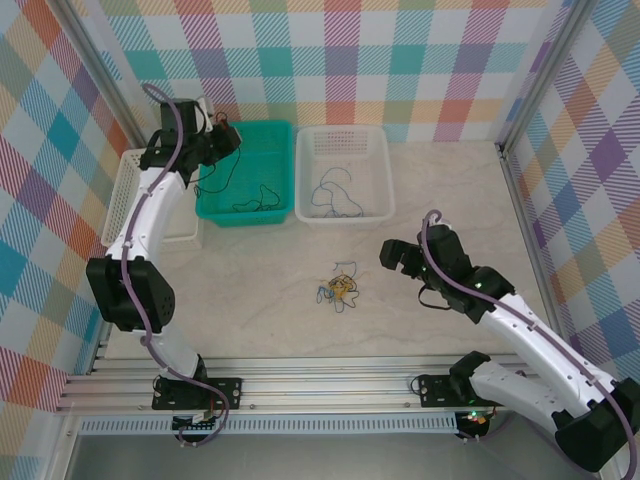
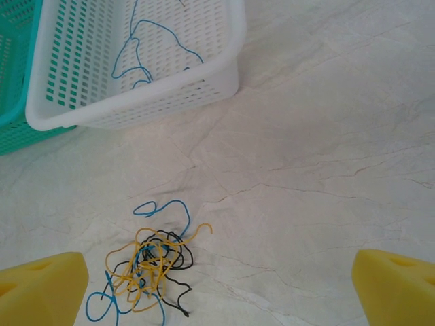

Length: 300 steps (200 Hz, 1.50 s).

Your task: Untangle the cables

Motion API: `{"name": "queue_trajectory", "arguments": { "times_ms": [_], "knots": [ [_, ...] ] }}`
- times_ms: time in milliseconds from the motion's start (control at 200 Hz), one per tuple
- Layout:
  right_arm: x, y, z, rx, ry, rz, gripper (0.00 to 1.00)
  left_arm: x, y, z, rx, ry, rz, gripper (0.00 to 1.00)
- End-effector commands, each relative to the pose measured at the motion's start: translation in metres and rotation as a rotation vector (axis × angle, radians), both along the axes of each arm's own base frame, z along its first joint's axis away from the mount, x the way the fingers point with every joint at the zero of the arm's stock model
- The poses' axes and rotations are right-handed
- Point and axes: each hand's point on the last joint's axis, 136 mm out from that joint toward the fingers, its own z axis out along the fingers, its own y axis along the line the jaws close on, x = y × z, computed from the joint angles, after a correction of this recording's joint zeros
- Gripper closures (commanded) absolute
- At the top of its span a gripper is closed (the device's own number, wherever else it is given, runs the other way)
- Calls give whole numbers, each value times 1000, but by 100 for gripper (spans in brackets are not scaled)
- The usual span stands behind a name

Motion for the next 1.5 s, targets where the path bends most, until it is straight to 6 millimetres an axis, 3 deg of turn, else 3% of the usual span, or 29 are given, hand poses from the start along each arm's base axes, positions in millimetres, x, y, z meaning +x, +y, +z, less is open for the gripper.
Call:
{"name": "queue_trajectory", "arguments": {
  "times_ms": [0, 45, 140, 200, 295, 585, 785, 825, 890, 965, 995, 1165, 1330, 1495],
  "knots": [
    [9, 1, 7, -44, -24, 6, 0, -2, -7, 100, 15, -258, -37, 100],
    [11, 2, 7, -52, -17, 8, 0, -6, -4, 128, 21, -319, -23, 100],
    [14, 5, 5, -54, -8, 7, 0, -15, 0, 164, 35, -398, -2, 100],
    [15, 7, 1, -50, 1, 7, 0, -19, 0, 176, 38, -421, -6, 100],
    [16, 9, -1, -45, 11, 12, 0, -16, -2, 172, 41, -408, -19, 100],
    [13, 9, 6, -38, 6, 17, 0, 18, -3, 96, 68, -250, -23, 100],
    [6, 5, 5, -15, 11, 1, 0, 43, -6, -10, 83, -22, -34, 100],
    [5, 3, 5, -11, 10, -1, 0, 43, -5, -31, 108, 24, -29, 84],
    [3, 2, 6, -9, 3, -2, 0, 39, -3, -59, 133, 106, -32, 37],
    [1, -1, 6, -17, -1, -4, 0, 31, -5, -75, 140, 171, -42, 16],
    [1, -1, 6, -20, 0, -2, 0, 28, -5, -77, 148, 179, -42, 1],
    [0, 4, -2, -18, 35, 21, 0, 8, -13, -60, 214, 167, -22, 0],
    [-5, 10, -17, 8, 93, 28, 1, -25, -34, -43, 223, 122, 7, 0],
    [-15, 24, -38, 96, 165, 55, 1, -64, -65, -53, 161, 115, 21, 0]
  ]
}}
